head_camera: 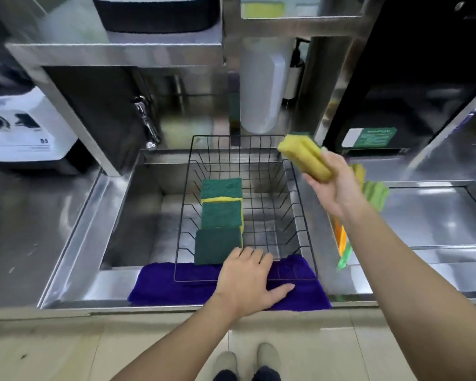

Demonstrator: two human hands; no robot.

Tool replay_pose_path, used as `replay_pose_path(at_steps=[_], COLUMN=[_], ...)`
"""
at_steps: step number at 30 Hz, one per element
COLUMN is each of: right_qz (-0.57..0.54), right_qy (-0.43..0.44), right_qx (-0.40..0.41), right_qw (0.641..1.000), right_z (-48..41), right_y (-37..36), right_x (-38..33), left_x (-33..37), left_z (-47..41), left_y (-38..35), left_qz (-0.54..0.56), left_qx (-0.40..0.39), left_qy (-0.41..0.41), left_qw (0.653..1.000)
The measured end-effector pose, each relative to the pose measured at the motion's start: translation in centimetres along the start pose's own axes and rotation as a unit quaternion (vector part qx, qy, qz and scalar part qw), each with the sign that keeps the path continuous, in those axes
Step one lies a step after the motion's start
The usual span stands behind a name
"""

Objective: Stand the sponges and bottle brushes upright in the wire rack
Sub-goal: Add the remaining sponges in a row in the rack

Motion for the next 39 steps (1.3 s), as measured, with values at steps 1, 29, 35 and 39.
replay_pose_path(at_steps=[1,29,35,39], right_qz=[-0.003,0.029,0.135,0.217], right_qy=[-0.011,-0.150,-0.112,-0.092], right_qx=[0.000,0.062,0.114,0.104], right_qw=[1.000,0.986,0.978,0.966], right_z=[-0.2,-5.4,-8.1,-9.9], right_y=[-0.6,-5.9,-7.4,-8.7], right_x=[0.4,8.8,9.2,9.7], left_x=[-0.2,-1.7,-1.6,-1.7], left_z=[0.3,2.7,2.9,2.9], left_y=[0.0,-0.9,-1.0,-1.1], left_qz=[0.010,-0.066,-0.062,-0.058], left_qx=[0.016,0.083,0.101,0.090], left_qy=[-0.004,0.007,0.014,0.026], left_qw=[1.000,0.994,0.993,0.994])
Point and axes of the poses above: each hand's wrist, its own z-axis away from the middle knuckle, its own y-axis out of the back of the hand, x = y × z, the point moved 6 cm from there along -z, towards the middle knuckle, and after that the axes turned 13 degrees about -y, right-handed, at the moved point
